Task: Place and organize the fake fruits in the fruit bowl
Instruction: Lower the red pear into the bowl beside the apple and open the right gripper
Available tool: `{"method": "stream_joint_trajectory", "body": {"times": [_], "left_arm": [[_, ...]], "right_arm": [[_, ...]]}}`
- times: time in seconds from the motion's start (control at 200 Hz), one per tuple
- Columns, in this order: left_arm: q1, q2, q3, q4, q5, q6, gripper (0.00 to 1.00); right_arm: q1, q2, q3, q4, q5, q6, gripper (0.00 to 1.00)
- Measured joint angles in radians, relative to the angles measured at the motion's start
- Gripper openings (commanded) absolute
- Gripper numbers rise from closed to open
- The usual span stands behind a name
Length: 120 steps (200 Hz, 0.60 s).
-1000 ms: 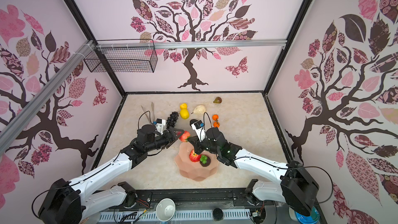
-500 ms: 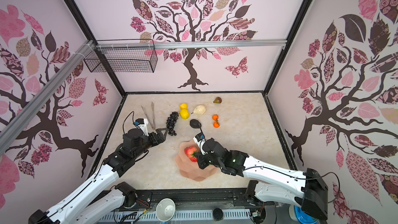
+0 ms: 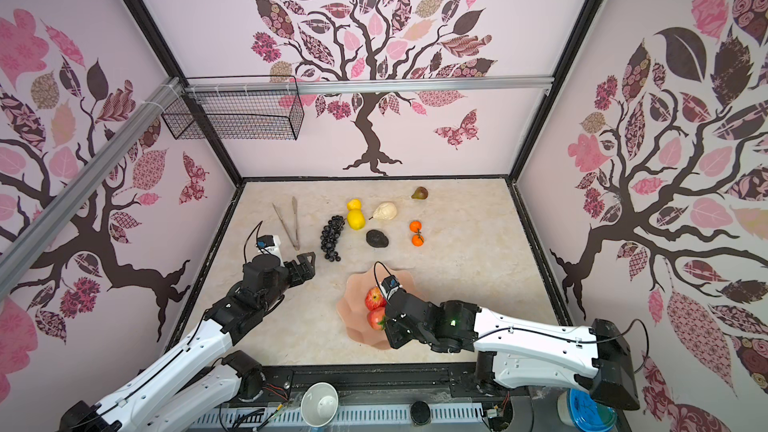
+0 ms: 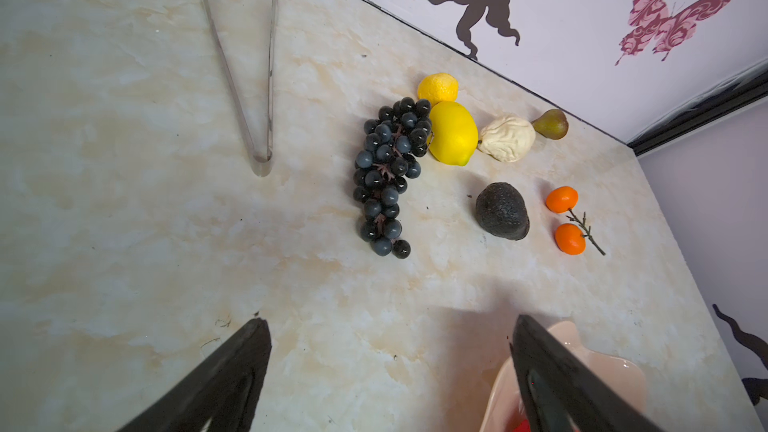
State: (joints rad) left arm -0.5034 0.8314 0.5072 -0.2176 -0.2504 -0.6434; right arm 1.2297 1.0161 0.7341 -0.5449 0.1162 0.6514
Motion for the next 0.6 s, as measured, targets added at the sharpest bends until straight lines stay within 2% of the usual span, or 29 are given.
{"method": "stream_joint_trajectory", "body": {"times": [0.6], "left_arm": [[0.000,0.064,-0.039,0.058,-0.021,0.020,0.95]], "right_arm": [[0.005,0.086,0.000,-0.014,-0.025,0.025,0.02]]}}
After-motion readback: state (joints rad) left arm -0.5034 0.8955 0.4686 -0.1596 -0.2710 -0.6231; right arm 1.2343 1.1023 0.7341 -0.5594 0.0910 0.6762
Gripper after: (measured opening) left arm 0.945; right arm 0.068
